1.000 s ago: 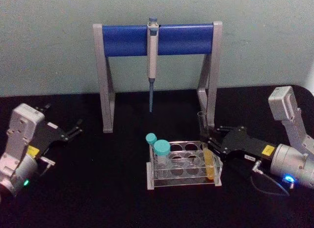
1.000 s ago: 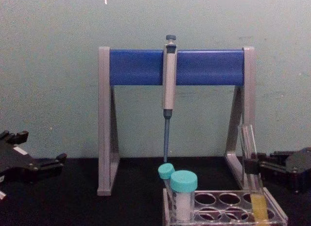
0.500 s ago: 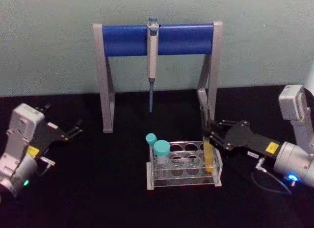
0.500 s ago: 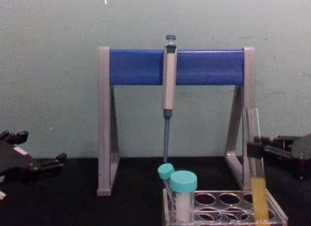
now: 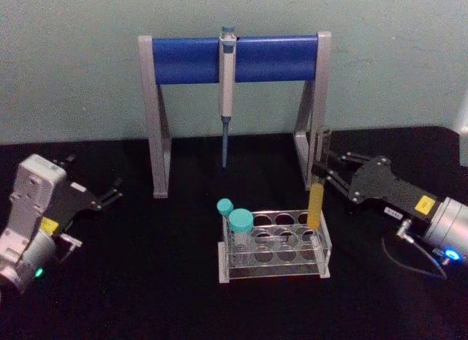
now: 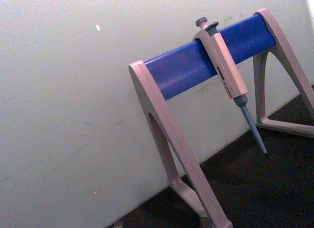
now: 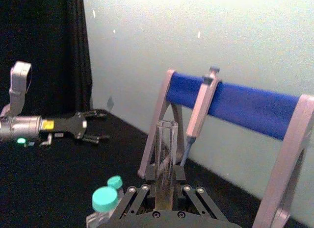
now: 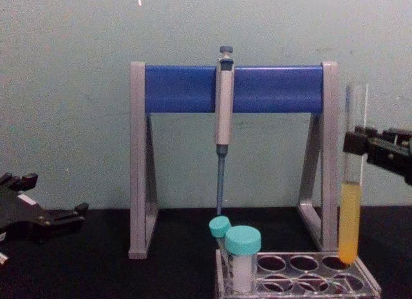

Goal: Pick up the test tube from the test tube rack, shake it, then place it back into the test tube rack.

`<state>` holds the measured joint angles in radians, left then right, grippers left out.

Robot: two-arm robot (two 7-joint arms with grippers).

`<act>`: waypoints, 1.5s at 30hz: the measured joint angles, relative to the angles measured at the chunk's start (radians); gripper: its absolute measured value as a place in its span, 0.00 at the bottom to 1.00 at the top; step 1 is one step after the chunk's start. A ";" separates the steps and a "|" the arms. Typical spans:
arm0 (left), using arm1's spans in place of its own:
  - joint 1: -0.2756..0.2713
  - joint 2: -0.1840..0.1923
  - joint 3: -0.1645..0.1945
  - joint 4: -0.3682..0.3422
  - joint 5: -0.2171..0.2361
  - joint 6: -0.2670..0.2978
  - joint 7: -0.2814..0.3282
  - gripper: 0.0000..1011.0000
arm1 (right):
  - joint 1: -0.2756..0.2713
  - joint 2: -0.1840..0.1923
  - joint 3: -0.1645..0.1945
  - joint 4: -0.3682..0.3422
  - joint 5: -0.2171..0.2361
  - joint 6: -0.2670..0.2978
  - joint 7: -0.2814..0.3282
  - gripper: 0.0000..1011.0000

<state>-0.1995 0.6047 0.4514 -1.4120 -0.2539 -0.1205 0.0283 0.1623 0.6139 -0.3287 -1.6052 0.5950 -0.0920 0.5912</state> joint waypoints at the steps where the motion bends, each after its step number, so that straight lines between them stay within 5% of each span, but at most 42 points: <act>1: 0.000 0.000 0.000 0.000 0.000 0.000 0.000 0.99 | 0.000 0.000 0.000 0.000 0.000 0.000 0.000 0.22; 15: 0.000 0.000 0.000 0.000 0.000 0.000 0.000 0.99 | 0.041 -0.052 0.035 0.050 -0.048 -0.056 -0.044 0.22; 29: 0.000 0.000 0.000 0.000 0.000 0.000 0.000 0.99 | 0.136 -0.116 -0.006 0.122 -0.031 -0.066 0.041 0.22; 35: 0.000 0.000 0.000 0.000 0.000 0.000 0.000 0.99 | 0.134 -0.108 -0.014 0.108 0.015 -0.066 0.089 0.22; 45: 0.000 0.000 0.000 0.000 0.000 0.000 0.000 0.99 | 0.073 -0.024 -0.019 0.034 0.089 -0.057 0.167 0.22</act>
<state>-0.1995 0.6047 0.4514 -1.4120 -0.2539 -0.1205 0.0283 0.2350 0.5904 -0.3479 -1.5716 0.6840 -0.1493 0.7579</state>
